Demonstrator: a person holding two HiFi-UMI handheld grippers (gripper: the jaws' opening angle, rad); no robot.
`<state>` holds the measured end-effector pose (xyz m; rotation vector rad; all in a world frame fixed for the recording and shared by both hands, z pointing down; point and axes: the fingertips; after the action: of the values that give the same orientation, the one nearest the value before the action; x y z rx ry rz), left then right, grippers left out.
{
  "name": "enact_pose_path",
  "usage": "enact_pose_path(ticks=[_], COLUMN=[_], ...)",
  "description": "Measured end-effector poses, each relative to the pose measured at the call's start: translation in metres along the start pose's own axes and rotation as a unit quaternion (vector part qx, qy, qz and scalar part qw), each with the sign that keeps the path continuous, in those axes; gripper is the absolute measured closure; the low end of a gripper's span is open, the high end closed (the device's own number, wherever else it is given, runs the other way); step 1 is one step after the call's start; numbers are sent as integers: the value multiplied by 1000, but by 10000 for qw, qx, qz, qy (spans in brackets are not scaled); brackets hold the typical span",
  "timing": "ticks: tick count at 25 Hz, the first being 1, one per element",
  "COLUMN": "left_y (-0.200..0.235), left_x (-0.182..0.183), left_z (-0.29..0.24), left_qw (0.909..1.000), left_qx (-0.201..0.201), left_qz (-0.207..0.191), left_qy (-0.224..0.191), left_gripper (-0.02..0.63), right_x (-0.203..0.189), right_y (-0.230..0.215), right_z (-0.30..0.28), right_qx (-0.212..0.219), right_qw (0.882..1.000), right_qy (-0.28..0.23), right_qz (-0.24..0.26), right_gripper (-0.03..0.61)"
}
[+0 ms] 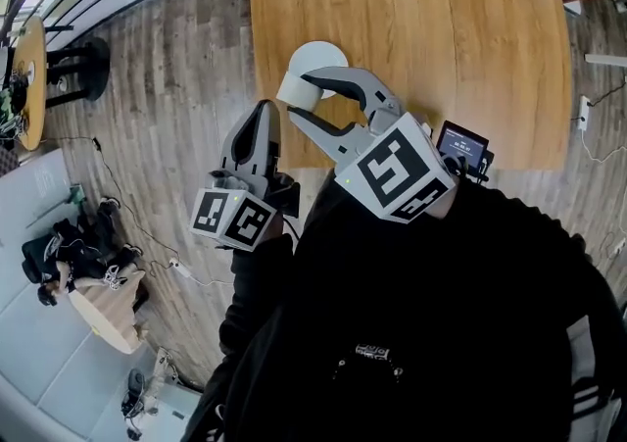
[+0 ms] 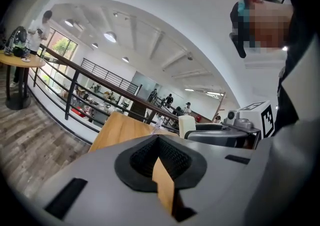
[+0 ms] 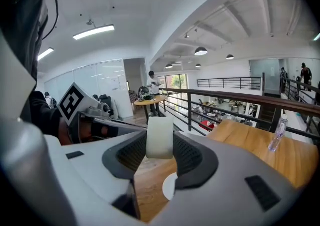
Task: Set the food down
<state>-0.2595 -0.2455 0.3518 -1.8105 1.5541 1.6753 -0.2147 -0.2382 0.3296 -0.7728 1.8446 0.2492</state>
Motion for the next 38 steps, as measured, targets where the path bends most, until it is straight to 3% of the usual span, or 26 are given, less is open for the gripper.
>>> enact_pose_path(ticks=[11,24,34,38], left_y=[7,12,16,38], left_x=[-7,-15,-38,-42], left_z=[22,35,54,61], left_qw=[9989,9972,9943,9920], left_qx=[447,682,925,1115], left_qz=[145,276,518,572], left_qy=[69,112,100,167], left_gripper=[617,617,617,617], right_x=[-13,-30,-71,-88], right_y=[4,14,13,9], right_z=[-12,-24,-43,-71], right_qx=[163,332,424,494], right_qw=[9997,9985,9951,9939], right_qy=[128,326,729,857], right_qz=[139,283,514,496], right_gripper=[405,405,405,406])
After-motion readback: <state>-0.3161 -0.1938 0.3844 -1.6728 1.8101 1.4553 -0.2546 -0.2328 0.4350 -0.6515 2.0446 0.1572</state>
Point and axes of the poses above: the fingertips, and each gripper's own axes: z backward along the fingers, y to its left, x out of its top, and after that the axes turned 1 degree about x, right-handed
